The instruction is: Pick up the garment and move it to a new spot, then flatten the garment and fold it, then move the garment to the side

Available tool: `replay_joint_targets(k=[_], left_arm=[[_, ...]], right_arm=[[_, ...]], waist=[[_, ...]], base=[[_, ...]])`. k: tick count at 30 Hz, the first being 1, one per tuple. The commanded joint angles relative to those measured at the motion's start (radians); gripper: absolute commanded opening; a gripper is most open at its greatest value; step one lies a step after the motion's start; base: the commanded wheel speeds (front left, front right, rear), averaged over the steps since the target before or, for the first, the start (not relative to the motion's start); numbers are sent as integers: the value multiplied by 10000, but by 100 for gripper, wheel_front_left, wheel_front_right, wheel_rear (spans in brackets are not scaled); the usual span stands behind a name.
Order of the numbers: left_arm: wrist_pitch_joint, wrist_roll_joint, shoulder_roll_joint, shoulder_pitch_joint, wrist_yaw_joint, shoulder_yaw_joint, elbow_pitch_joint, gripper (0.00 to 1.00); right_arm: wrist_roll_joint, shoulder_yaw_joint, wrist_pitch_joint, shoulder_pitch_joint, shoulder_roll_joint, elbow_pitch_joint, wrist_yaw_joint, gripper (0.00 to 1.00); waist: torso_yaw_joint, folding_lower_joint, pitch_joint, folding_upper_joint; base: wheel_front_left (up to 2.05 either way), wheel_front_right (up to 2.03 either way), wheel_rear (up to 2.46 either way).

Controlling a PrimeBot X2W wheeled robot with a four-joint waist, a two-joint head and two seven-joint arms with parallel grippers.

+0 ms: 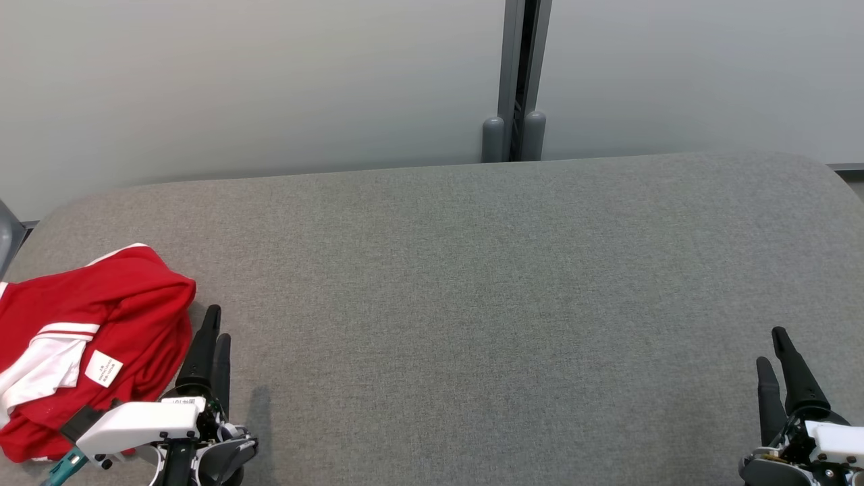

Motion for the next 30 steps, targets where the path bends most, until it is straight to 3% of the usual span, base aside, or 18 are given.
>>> replay_joint_targets(k=[1, 15, 30], left_arm=[[-26, 50, 66, -211, -5, 4, -208, 100], [-681, 1067, 88, 56, -8, 273, -712, 100], [-1320, 3452, 106, 2, -10, 782, -2196, 100]], right_arm=[[-63, -3, -73, -237, -111, -208, 4, 100], [-1985, -130, -660, -686, -148, -241, 7, 100], [-6878, 890, -1233, -1611, -766, -1732, 10, 100]], waist=[[0, 0, -1, 0], [25, 0, 41, 0], [76, 0, 195, 0]], base=[[0, 0, 0], [0, 0, 0], [0, 0, 0]])
